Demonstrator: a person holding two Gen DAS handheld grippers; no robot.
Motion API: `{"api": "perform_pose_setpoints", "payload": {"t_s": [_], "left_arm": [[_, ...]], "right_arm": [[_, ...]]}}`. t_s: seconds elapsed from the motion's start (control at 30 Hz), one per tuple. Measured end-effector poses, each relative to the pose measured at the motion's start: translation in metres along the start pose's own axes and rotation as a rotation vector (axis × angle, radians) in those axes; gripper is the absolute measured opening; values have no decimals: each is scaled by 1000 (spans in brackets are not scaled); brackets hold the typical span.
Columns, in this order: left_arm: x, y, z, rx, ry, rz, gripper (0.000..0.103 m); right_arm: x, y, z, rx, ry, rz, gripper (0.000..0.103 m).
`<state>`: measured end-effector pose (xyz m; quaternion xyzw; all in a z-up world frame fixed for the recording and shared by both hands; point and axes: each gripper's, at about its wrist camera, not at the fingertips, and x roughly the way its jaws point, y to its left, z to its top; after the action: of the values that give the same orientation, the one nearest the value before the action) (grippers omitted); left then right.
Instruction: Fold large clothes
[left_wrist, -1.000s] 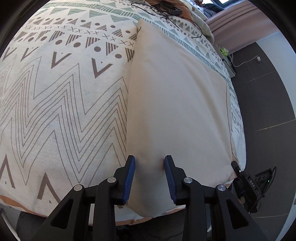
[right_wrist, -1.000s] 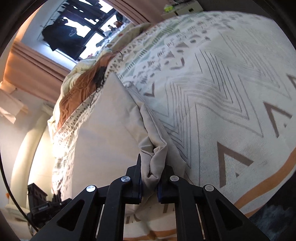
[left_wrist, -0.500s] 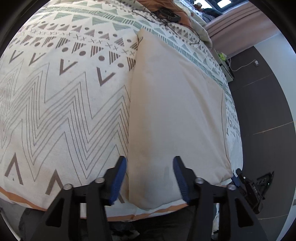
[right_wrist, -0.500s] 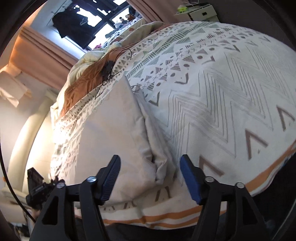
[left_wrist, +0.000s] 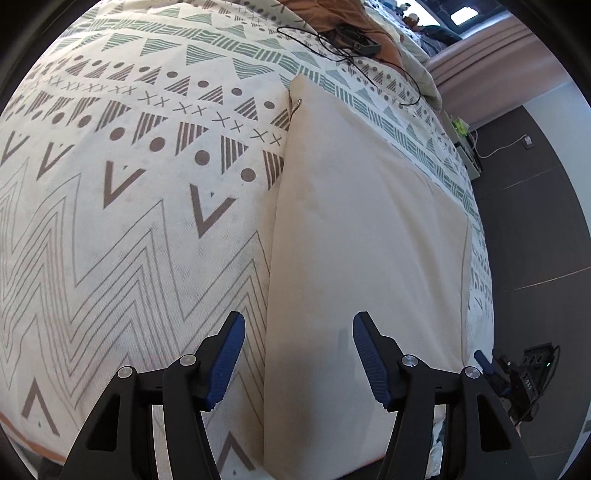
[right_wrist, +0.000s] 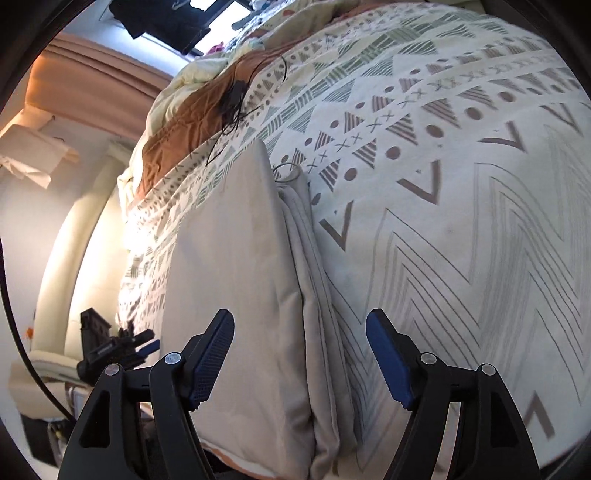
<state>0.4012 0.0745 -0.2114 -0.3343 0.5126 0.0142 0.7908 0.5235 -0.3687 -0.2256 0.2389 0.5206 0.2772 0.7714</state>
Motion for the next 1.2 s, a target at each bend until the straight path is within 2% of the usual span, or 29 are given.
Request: {"api": "perform_pose_setpoints", "payload": {"t_s": [0.27,0.47,0.6,0.7,0.87,1.07,1.2], "left_arm": [[33,3,35,-14,15,19,62],[51,4,59,-5,-1,4,61],[56,2,76,5,-24,-15,51],[58,-3,88,25,-48,-8,45],[69,-9,110,41,-42,10,43],[86,-12,127,59,-23,40,43],[97,-9,139,32,-22,37,45]], "right_arm": [[56,-2,39,-20,107,66,75],[90,-5,64,25,177,137,73],[110,0,77,14,216,152,69],[125,0,87,23,249,171,61],[138,-4,99,57,278,212,59],[149,5,109,32,289,195,59],[162,7,115,45,302,239,59]]}}
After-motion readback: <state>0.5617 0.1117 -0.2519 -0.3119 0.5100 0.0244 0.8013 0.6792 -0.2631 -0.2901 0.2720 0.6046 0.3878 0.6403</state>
